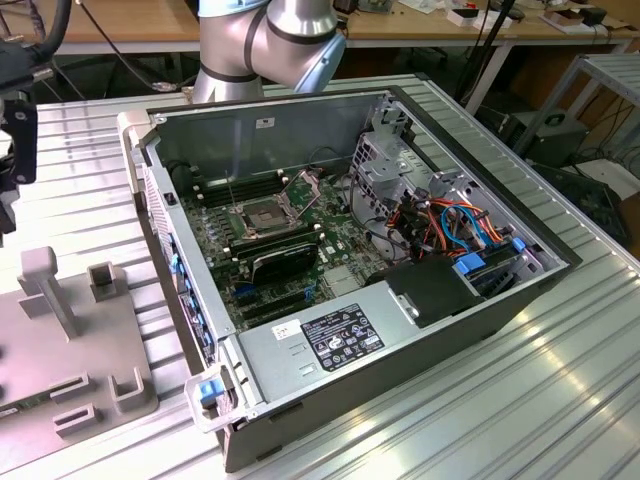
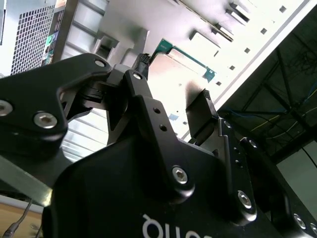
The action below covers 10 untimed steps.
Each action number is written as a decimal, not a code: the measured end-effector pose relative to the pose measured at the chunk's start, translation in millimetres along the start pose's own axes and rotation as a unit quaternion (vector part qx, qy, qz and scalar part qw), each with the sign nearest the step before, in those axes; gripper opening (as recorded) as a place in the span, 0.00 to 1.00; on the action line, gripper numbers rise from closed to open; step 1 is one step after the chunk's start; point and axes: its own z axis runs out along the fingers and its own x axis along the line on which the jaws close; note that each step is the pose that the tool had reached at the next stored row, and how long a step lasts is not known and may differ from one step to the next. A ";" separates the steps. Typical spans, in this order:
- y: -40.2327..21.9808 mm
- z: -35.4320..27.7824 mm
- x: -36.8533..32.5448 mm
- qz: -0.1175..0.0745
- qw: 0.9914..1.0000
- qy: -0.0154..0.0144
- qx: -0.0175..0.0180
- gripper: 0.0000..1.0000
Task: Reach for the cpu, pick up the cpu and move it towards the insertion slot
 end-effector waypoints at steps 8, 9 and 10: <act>-0.3 -0.1 -18.3 0.000 1.000 0.000 0.000 0.55; -0.3 -0.1 -20.1 0.000 1.000 0.000 0.000 0.55; -0.3 -0.1 -21.5 0.000 1.000 0.000 0.000 0.55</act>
